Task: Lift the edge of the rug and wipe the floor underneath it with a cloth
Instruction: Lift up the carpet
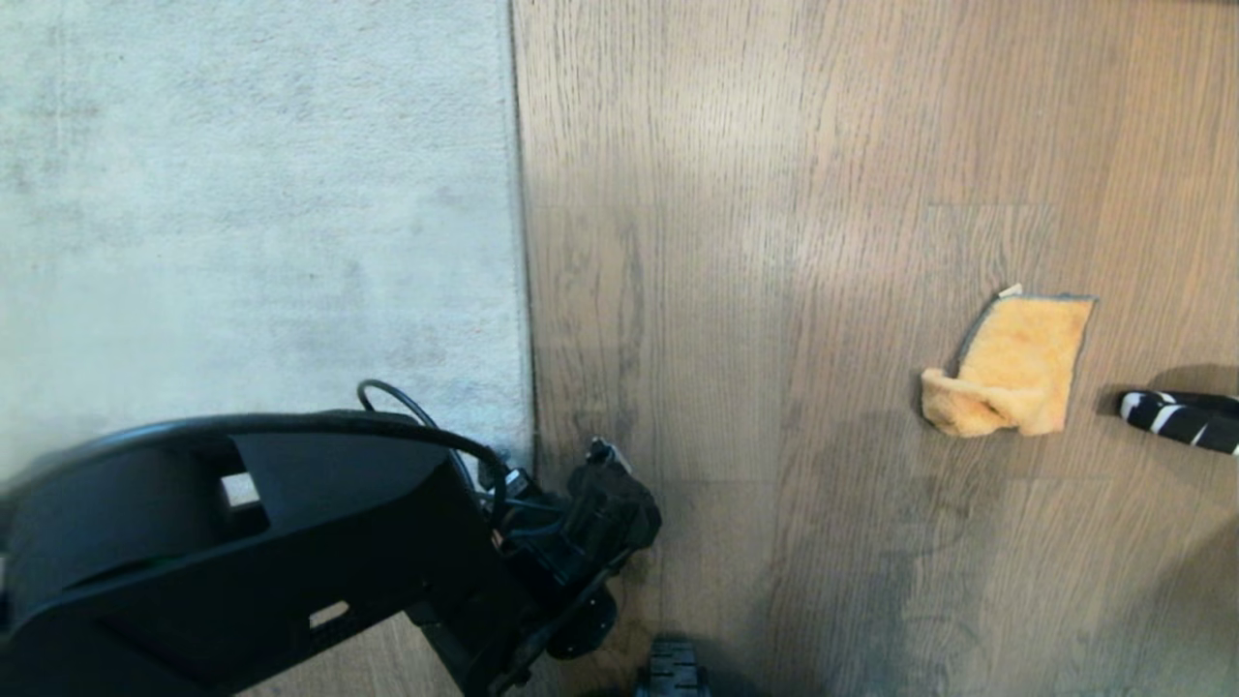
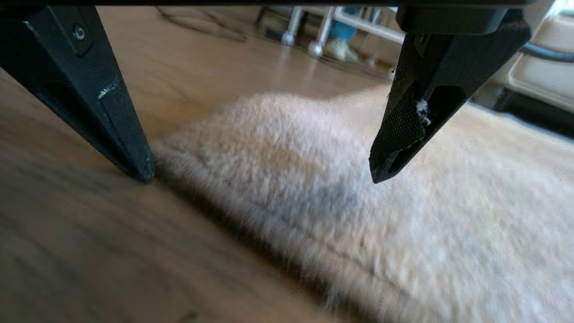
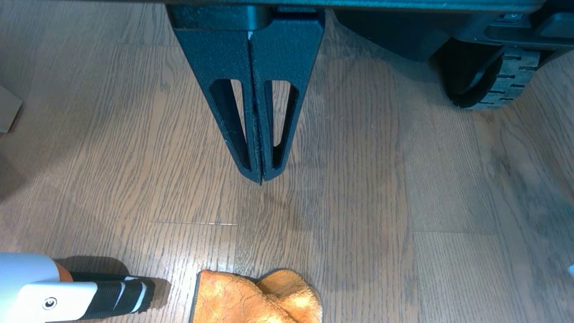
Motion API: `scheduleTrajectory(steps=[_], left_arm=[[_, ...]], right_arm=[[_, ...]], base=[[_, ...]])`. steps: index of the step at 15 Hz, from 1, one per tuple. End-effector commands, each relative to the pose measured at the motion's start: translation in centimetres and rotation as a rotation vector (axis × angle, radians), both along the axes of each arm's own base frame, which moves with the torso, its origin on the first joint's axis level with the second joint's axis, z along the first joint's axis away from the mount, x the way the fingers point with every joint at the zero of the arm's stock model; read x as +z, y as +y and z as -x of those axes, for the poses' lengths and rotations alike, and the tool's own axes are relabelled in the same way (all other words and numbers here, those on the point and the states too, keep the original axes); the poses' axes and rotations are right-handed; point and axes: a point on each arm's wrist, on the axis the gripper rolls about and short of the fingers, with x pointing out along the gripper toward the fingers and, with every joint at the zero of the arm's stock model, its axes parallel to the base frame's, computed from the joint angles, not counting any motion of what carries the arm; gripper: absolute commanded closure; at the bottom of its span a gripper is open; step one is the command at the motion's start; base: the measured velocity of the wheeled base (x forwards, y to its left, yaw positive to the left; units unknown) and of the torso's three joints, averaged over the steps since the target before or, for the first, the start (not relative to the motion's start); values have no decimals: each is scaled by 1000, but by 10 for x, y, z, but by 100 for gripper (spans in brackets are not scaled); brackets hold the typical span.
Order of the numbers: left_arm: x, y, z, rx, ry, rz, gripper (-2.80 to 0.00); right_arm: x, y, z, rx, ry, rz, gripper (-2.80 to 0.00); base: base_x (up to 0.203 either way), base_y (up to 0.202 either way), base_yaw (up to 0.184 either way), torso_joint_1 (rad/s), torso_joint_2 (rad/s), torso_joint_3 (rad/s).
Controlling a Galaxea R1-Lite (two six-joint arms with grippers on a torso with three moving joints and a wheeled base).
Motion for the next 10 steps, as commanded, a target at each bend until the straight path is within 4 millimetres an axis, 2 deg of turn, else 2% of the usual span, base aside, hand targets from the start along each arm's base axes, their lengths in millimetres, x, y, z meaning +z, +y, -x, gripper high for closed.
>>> scheduleTrajectory(steps=[1,10], left_arm=[[-5,0,-1,7,5,-13,-280],[-6,13,-7,38,29,-49,-280]], right_arm=[[0,0,0,0,-1,1,0],[0,0,0,0,-1,1,0]], base=[[0,0,0,0,0,0],[0,0,0,0,0,0]])
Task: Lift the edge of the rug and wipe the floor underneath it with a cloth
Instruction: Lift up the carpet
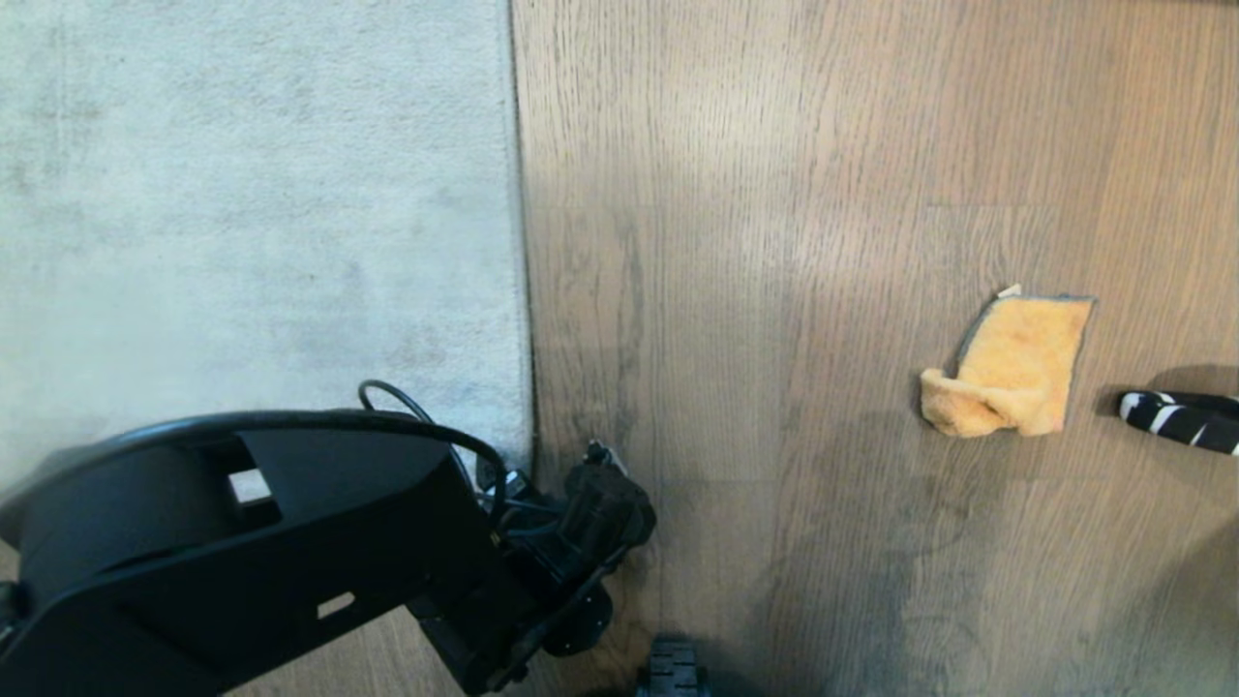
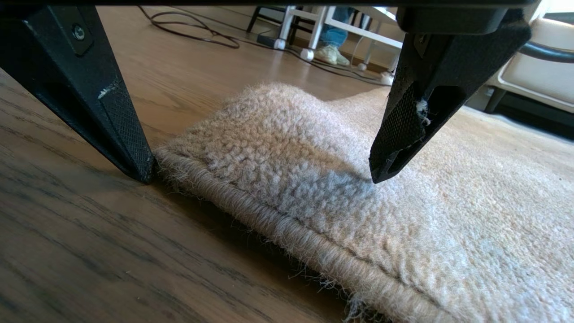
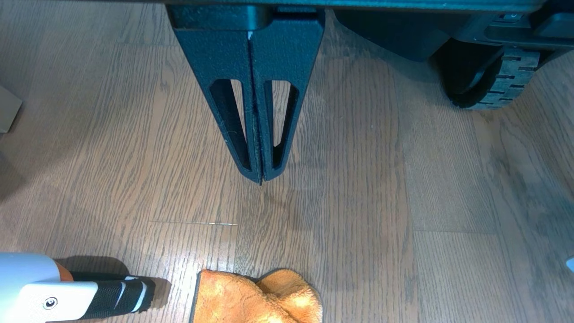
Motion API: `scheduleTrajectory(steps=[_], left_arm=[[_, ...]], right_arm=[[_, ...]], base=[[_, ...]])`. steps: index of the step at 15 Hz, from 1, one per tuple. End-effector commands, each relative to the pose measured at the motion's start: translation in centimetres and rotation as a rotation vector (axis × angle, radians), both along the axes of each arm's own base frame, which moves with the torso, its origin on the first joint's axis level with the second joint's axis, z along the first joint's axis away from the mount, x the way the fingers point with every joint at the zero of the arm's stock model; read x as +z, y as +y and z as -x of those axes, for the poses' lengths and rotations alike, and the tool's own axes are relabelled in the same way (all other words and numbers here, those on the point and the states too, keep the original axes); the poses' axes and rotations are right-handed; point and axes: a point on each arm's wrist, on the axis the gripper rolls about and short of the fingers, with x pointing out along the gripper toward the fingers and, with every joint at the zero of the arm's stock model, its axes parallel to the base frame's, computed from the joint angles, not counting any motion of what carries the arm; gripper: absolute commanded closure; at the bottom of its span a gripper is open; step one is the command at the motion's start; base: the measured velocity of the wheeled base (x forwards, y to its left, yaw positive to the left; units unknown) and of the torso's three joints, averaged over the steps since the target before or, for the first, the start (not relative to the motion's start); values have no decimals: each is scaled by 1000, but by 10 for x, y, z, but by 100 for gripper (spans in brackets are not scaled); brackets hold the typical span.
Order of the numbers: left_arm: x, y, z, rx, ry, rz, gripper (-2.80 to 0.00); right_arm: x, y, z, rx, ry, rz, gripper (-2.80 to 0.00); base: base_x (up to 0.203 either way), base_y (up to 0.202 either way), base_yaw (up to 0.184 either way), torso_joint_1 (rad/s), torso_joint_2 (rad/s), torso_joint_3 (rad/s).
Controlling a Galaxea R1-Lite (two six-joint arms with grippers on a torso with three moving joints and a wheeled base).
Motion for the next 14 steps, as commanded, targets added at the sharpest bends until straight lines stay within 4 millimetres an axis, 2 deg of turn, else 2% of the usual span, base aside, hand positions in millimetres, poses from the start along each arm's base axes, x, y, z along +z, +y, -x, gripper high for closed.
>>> scheduleTrajectory(steps=[1,4,14], left_arm=[[2,6,-2,17,2,-14,-280],[8,11,-3,26,-1,-14,-280],[36,45,-1,87,-1,-35,-280]], right_arm=[[0,0,0,0,-1,1,0],[0,0,0,0,0,1,0],[0,0,0,0,0,1,0]], base=[[0,0,0,0,0,0],[0,0,0,0,0,0],[0,0,0,0,0,0]])
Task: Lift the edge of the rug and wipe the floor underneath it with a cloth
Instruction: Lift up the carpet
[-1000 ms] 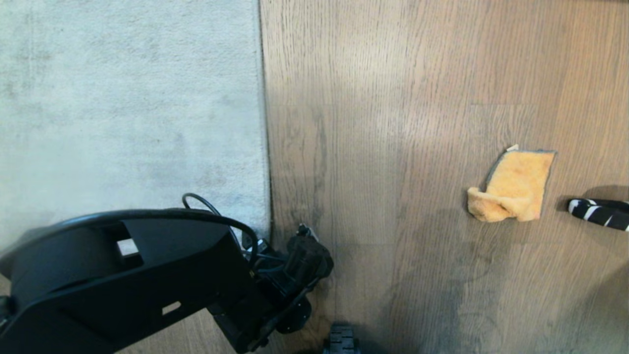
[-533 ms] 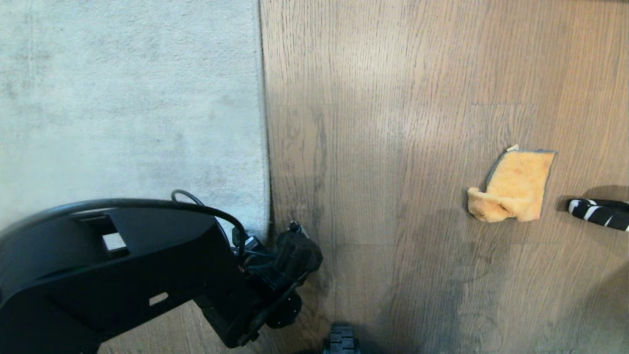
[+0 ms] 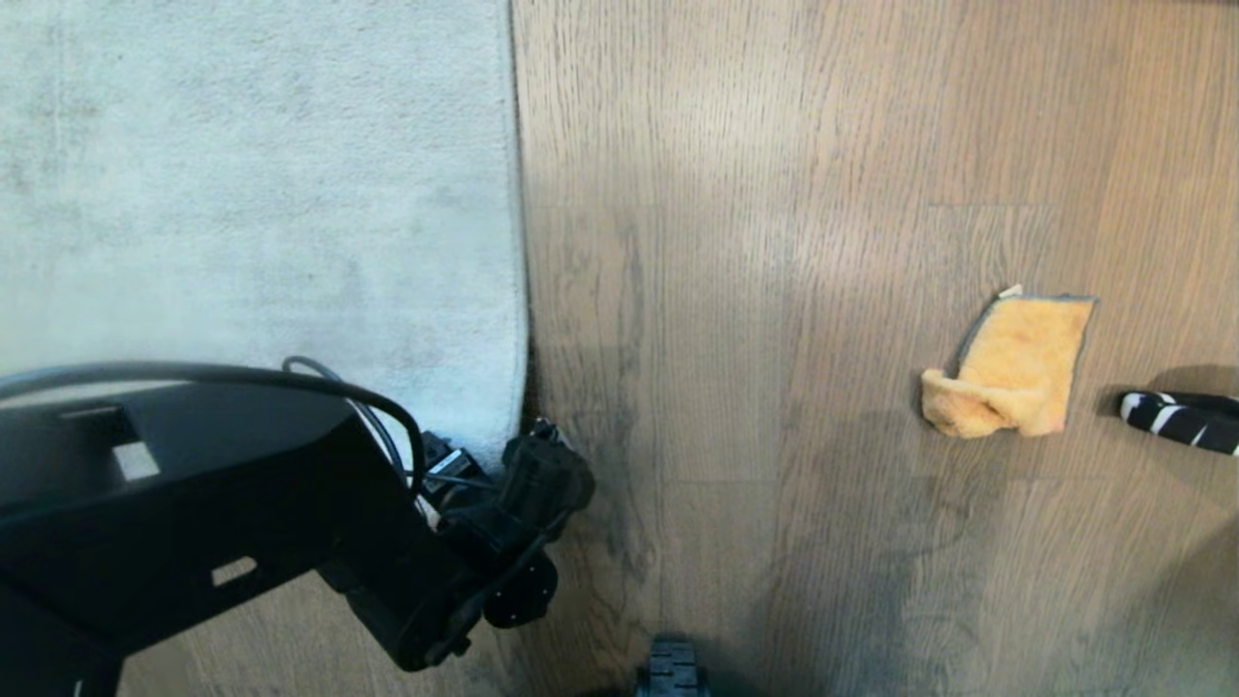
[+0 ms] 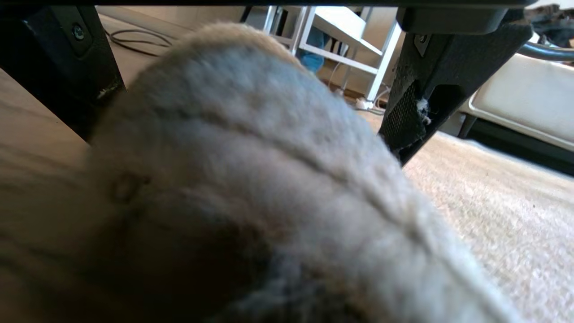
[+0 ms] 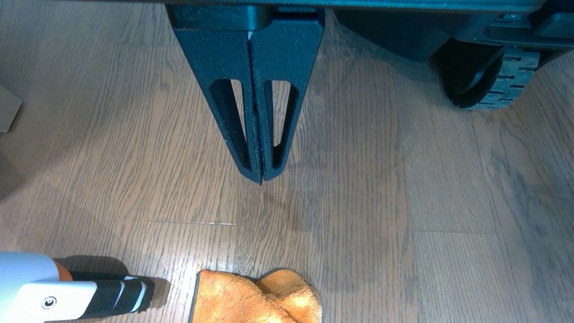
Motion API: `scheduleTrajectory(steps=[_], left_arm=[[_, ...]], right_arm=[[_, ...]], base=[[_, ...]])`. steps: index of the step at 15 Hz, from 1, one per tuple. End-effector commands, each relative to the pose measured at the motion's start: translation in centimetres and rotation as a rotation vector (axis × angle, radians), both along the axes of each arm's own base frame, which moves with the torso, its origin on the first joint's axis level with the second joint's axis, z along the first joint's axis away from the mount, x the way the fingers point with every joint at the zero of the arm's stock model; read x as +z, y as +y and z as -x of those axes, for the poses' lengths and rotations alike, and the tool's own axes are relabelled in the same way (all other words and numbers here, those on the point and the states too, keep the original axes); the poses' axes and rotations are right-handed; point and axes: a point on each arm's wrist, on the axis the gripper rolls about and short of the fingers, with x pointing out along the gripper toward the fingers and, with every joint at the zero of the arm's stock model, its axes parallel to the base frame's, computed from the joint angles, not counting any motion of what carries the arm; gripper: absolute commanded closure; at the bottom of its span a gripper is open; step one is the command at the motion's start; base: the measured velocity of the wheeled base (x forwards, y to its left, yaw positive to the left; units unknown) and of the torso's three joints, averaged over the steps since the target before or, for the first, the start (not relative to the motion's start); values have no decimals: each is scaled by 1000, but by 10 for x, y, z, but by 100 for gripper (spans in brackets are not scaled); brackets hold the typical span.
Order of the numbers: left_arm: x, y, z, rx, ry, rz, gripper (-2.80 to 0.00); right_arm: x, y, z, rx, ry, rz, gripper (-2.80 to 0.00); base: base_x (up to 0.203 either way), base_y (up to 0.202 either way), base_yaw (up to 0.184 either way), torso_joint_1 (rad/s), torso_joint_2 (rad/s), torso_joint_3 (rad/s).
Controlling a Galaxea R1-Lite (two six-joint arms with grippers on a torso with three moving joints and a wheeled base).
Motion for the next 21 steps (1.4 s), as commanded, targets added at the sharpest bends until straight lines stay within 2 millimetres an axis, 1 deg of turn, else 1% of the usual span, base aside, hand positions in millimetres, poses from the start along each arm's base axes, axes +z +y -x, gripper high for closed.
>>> scheduleTrajectory(steps=[1,4,7,11,14,15,19,21], left_arm=[[15,10,2,22,-27,13,-280],[27,26,5,53,-38,24,-280],[33,42,12,80,-38,26,-280],[44,55,24,95,-57,43,-280],[46,62,31,113,-80,77,-280],[46,64,34,117,-90,92,0],[44,69,45,115,-80,93,0],[43,68,45,114,-80,94,0]], right_arm=[[0,0,0,0,-1,1,0],[0,0,0,0,-1,1,0],[0,0,0,0,-1,1,0],[0,0,0,-1,-1,1,0],[0,0,0,-1,-1,1,0],[0,0,0,0,0,1,0],[0,0,0,0,-1,1,0],[0,0,0,0,0,1,0]], base=[[0,0,0,0,0,0],[0,0,0,0,0,0],[0,0,0,0,0,0],[0,0,0,0,0,0],[0,0,0,0,0,0],[0,0,0,0,0,0],[0,0,0,0,0,0],[0,0,0,0,0,0]])
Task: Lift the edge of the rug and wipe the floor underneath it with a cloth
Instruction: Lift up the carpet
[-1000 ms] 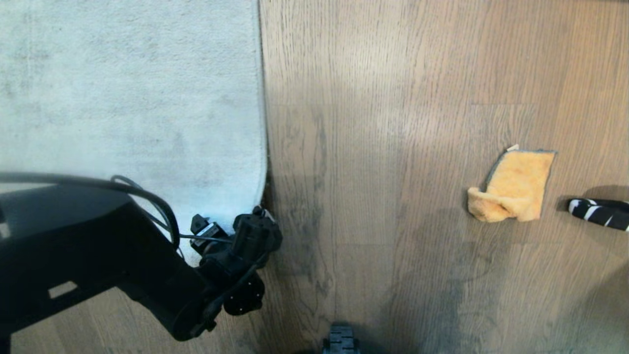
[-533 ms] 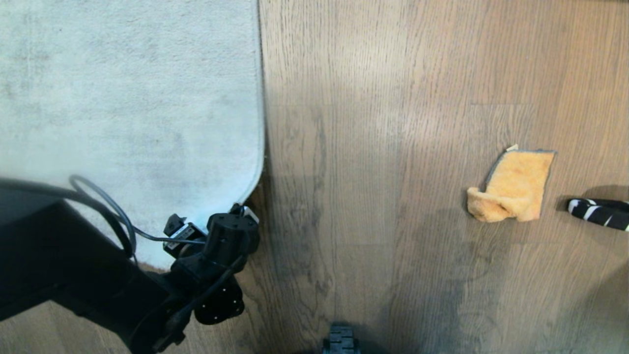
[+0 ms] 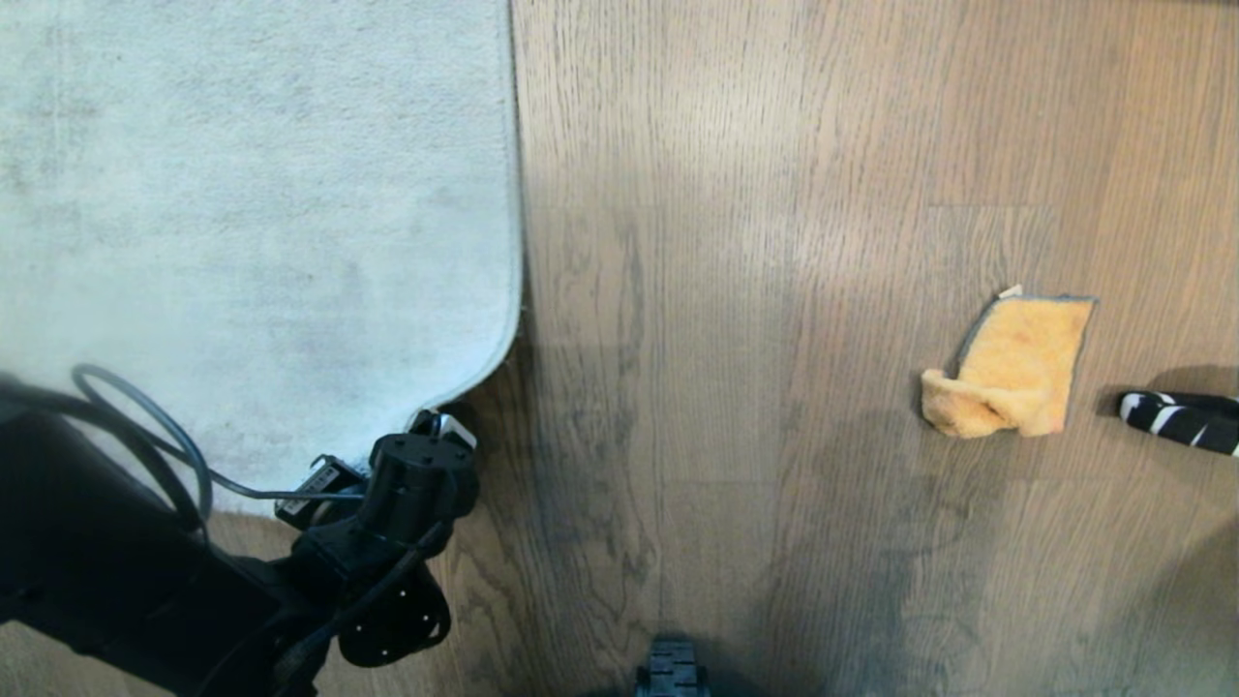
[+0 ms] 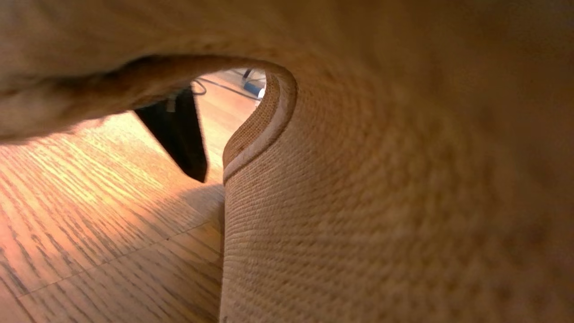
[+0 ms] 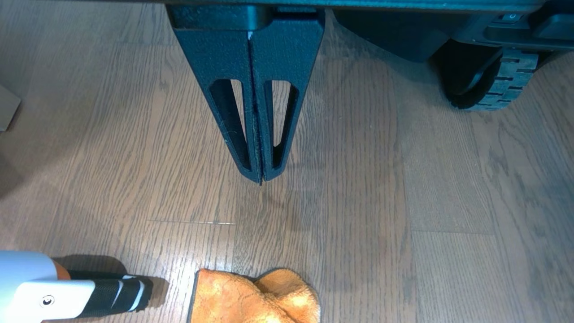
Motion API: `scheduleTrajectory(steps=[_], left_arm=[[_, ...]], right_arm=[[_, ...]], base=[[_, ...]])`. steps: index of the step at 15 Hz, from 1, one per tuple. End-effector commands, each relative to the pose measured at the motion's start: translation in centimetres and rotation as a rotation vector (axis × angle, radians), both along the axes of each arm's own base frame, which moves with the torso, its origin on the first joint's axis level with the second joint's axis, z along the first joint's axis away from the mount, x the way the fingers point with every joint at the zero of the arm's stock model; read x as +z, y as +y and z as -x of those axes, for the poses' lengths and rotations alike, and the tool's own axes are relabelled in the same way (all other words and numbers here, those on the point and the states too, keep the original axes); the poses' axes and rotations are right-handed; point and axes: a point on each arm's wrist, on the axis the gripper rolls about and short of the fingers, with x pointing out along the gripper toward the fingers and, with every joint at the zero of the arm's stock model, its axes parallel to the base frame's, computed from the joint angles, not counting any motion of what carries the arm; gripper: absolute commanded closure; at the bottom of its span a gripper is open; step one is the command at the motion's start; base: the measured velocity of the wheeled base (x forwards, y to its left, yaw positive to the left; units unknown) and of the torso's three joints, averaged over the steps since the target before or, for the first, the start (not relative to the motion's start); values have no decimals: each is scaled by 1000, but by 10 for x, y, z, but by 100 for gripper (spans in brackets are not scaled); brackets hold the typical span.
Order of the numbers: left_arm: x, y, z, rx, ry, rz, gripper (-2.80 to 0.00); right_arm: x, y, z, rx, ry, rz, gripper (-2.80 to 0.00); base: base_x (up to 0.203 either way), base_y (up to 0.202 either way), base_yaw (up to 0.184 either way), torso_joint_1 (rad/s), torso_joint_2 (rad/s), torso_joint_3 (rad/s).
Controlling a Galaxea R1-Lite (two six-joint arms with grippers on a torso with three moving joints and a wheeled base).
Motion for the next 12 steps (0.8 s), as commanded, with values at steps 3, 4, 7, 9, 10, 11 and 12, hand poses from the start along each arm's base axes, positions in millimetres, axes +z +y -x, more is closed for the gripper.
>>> scheduleTrajectory(steps=[3,4,7,9,10,11,12], left_arm=[[1,-2,3,-6,-17,14,0],[0,-4,6,-11,-24,26,0],[1,-3,8,2,-70,85,0],[6,-1,11,-10,-97,132,0],[10,0,14,-22,-108,156,0],[15,2,16,-35,-122,181,0],[20,3,18,-45,-137,202,0]], right_arm=[[0,0,0,0,-1,1,0],[0,0,0,0,-1,1,0],[0,0,0,0,-1,1,0],[0,0,0,0,-1,1,0],[0,0,0,0,0,1,0],[0,0,0,-1,-1,1,0],[0,0,0,0,0,1,0]], base=[[0,0,0,0,0,0],[0,0,0,0,0,0],[0,0,0,0,0,0],[0,0,0,0,0,0],[0,0,0,0,0,0],[0,0,0,0,0,0],[0,0,0,0,0,0]])
